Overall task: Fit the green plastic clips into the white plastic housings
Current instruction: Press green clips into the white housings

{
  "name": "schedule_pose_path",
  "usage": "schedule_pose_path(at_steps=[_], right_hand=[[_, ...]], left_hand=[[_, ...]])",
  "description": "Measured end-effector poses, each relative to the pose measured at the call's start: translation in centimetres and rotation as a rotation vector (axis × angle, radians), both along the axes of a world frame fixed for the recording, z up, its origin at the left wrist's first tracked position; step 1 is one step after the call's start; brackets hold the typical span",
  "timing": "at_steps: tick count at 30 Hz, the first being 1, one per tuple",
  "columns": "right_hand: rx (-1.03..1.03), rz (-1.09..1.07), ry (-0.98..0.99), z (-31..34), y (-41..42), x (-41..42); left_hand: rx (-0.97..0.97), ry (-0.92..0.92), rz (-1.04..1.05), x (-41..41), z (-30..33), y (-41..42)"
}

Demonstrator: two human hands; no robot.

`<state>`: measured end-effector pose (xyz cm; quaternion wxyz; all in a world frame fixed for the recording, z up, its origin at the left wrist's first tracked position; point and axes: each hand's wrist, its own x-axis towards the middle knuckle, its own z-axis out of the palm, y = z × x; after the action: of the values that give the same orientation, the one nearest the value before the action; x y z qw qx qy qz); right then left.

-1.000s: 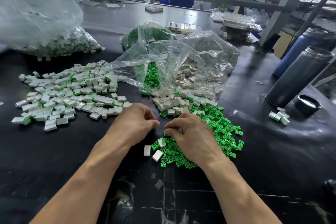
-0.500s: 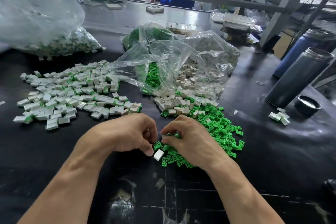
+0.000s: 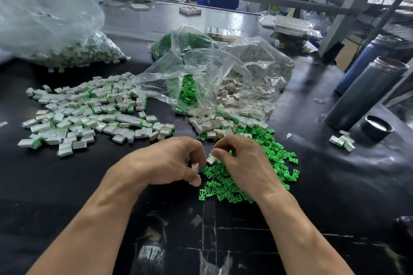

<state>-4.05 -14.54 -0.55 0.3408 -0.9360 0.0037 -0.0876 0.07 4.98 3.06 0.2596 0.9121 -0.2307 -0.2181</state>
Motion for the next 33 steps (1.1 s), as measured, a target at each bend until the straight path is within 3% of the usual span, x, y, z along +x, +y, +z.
schedule_pose_path(at_steps=[6,13,18,28,33], right_hand=[[0.051,-0.005,0.018,0.0,-0.2,0.0],[-0.099,-0.029,0.048,0.1,-0.6,0.0],[-0.093,-0.026,0.064,0.1,-0.6,-0.1],[-0.131,-0.046,0.009,0.0,0.6,0.1],[-0.267,-0.004,0.06,-0.2,1.6,0.5]], left_hand=[[-0.133,-0.071,0.051,0.1,-0.7,-0.8],[-0.145,-0.131,0.007,-0.1,-1.5,-1.6],[-0.204,-0.157,0.059,0.2,-1.8,-1.6],[-0.056,-0.212,0.176,1.1,-2.3,-1.0],[-0.101,-0.185,0.24,1.1,-2.3,-1.1]])
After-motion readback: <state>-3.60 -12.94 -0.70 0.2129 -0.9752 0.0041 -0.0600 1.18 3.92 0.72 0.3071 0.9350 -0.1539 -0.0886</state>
